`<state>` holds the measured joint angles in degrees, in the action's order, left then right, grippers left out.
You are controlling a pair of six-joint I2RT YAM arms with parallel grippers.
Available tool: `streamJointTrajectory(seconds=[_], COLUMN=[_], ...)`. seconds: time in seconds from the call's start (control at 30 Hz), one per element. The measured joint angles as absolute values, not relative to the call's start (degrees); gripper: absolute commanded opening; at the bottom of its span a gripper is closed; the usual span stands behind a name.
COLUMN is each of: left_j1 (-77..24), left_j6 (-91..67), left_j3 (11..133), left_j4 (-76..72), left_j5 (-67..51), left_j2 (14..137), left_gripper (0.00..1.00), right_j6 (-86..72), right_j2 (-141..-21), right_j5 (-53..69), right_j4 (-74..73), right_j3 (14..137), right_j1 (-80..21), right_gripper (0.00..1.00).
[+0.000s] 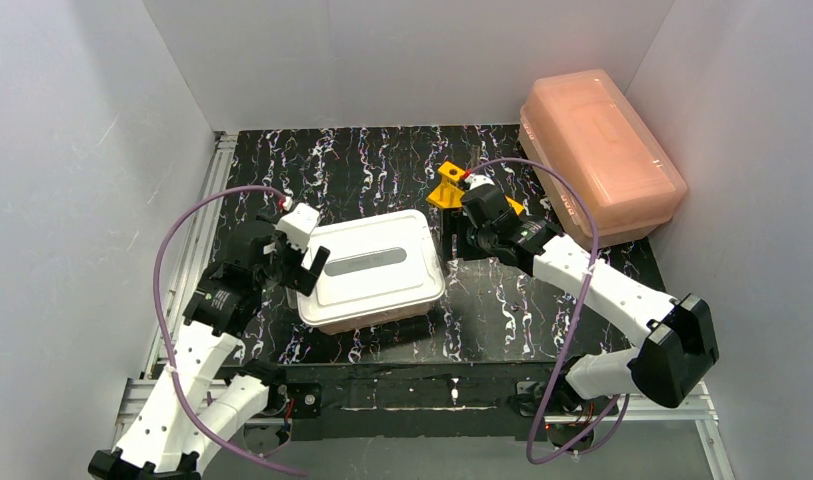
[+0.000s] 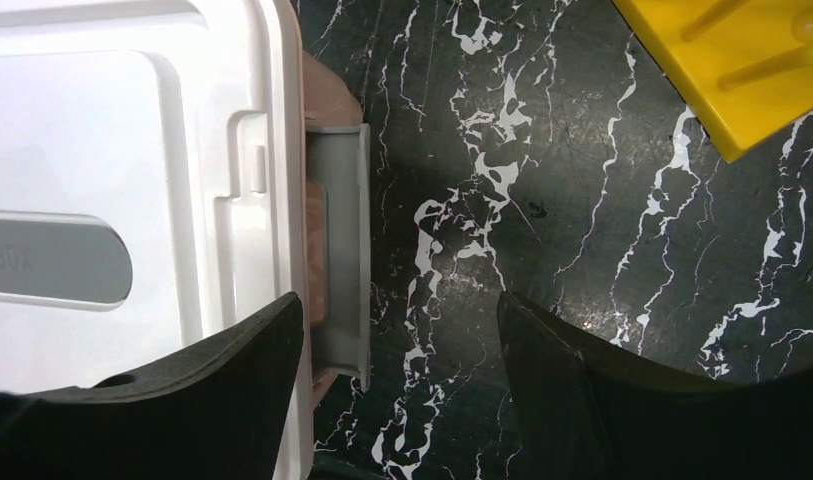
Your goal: Organize the chemistry lab equipment
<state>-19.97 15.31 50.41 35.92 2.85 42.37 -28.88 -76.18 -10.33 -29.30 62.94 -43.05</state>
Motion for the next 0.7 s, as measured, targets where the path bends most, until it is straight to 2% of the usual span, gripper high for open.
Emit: streamJointTrajectory(seconds=[0.27,0.47,0.7], left_j1=[-19.0,-15.1,-11.8], left_j6=[18.6,19.0,19.6], left_j3=[52.7,55.0,54.8], left_j4=[32.7,30.4,30.2], left_j5=[2.7,1.8,-0.6], left_j2=[48.6,54.2,55.2], left_gripper=[0.98,0.98,0.98], right_j6=[-28.1,-27.2,-27.0], right_j2=[-76.2,-76.6,-80.6], right_j5=[-10.3,-7.6,-0.4], right_j4=[-28.8,-27.6,-21.8], right_j3=[63.4,70.4,73.5], right_j1=[-42.4,-42.2,-42.1], right_gripper=[0.8,0.74,0.67])
